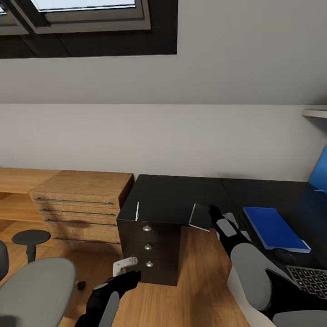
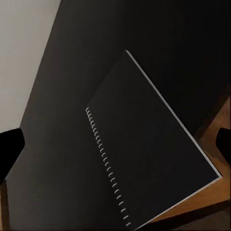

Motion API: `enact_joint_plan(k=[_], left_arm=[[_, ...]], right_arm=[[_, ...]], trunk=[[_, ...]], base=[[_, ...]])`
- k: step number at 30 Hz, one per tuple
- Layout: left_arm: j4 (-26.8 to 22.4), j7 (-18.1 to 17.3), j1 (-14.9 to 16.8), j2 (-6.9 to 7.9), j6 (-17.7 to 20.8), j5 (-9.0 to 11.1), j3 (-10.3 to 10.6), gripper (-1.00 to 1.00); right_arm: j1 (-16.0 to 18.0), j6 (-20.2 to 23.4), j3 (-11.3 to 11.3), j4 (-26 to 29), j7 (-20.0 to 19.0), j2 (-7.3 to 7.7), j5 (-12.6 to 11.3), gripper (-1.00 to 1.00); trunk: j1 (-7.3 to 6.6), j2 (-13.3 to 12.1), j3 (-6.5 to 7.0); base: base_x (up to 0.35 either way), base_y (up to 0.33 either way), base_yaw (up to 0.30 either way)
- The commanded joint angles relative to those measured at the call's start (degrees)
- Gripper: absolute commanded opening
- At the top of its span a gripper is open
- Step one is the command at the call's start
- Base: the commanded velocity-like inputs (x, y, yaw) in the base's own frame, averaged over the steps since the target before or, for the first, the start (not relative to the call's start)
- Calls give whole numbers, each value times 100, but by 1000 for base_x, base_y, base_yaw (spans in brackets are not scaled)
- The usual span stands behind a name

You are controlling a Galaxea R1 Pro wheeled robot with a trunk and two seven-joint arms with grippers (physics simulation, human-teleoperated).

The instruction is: In the bedroom, organize the workspace by keeping the computer under the desk, ensuring the monitor is on the desk, placing the keyboard on the desk next to the monitor, placing the mouse on the desk next to the keyboard, moving the folder from the swivel chair onto the desk next to the mouse, stacking the notebook on top of the folder with the pen on top of the notebook, and positioning the swivel chair next to the desk.

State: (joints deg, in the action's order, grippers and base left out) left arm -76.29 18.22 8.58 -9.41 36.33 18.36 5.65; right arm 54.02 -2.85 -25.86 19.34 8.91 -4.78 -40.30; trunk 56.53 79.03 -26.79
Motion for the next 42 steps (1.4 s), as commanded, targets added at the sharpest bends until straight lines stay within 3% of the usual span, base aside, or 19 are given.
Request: enact_joint_plan(k=[1, 13, 23, 34, 35, 42], left_arm=[[-7, 53, 3, 1, 15, 60, 6, 100], [-16, 34, -74, 17, 14, 63, -1, 100], [-22, 26, -75, 18, 14, 65, -1, 100], [-344, 22, -75, 3, 35, 79, -16, 100], [-384, 23, -75, 3, 36, 79, -17, 100], [-545, 24, -75, 1, 40, 120, -20, 100]], right_arm=[[3, -25, 11, -29, 23, -2, -60, 100], [-331, -49, 11, -261, -37, 81, -57, 100], [-347, -44, 11, -269, -54, 88, -57, 100], [-385, -40, 11, -313, -403, 126, -52, 100], [-395, -40, 11, -316, -997, 140, -53, 100], [-441, -33, 3, -341, -1395, 254, -65, 100]], trunk=[[0, 4, -6], [0, 4, -6], [0, 4, -6], [0, 4, -6], [0, 4, -6], [0, 4, -6]], base=[[0, 0, 0], [0, 0, 0], [0, 0, 0], [0, 0, 0], [0, 0, 0], [0, 0, 0]])
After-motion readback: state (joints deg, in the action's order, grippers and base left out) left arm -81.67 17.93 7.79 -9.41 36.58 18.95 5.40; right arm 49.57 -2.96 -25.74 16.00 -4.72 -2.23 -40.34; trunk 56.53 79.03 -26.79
